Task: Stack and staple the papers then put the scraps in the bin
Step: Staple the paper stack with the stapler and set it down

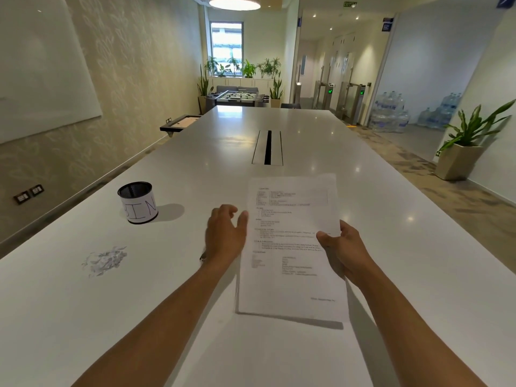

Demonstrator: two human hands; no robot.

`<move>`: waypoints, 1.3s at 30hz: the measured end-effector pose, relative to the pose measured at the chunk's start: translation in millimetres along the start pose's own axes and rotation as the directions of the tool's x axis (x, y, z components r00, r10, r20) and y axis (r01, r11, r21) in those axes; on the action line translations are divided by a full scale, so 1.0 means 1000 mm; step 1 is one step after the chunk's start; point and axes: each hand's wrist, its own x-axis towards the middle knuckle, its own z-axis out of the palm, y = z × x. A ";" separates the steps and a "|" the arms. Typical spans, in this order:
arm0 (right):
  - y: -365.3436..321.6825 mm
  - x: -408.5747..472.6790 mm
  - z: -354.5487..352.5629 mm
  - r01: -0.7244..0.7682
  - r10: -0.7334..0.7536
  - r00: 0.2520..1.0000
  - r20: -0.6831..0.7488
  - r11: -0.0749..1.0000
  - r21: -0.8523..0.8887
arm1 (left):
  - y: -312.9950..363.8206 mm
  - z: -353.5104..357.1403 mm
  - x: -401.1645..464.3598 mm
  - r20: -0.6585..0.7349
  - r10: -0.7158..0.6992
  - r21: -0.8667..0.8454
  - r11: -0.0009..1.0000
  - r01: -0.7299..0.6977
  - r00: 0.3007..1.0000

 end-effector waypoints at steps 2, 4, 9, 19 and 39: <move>-0.010 -0.002 0.008 0.091 -0.100 0.993 -0.066 0.987 -0.131 | 0.025 0.002 -0.005 0.130 0.009 -0.186 0.982 0.015 0.991; -0.017 -0.001 0.016 0.179 -0.212 0.972 -0.100 0.946 -0.269 | 0.049 0.002 -0.012 0.291 0.044 -0.309 0.950 0.050 0.956; -0.026 -0.012 0.043 0.422 -0.500 0.866 0.011 0.717 -0.555 | 0.095 -0.006 -0.029 0.396 0.177 -0.480 0.876 0.039 0.901; -0.007 -0.029 0.083 0.508 -0.705 0.645 0.295 0.108 -0.854 | 0.112 -0.017 -0.016 0.198 0.024 -0.653 0.749 0.113 0.980; -0.087 0.001 0.027 0.473 -0.490 0.846 -0.209 0.871 -0.130 | 0.073 -0.058 0.014 0.318 0.107 -0.720 0.674 0.166 0.942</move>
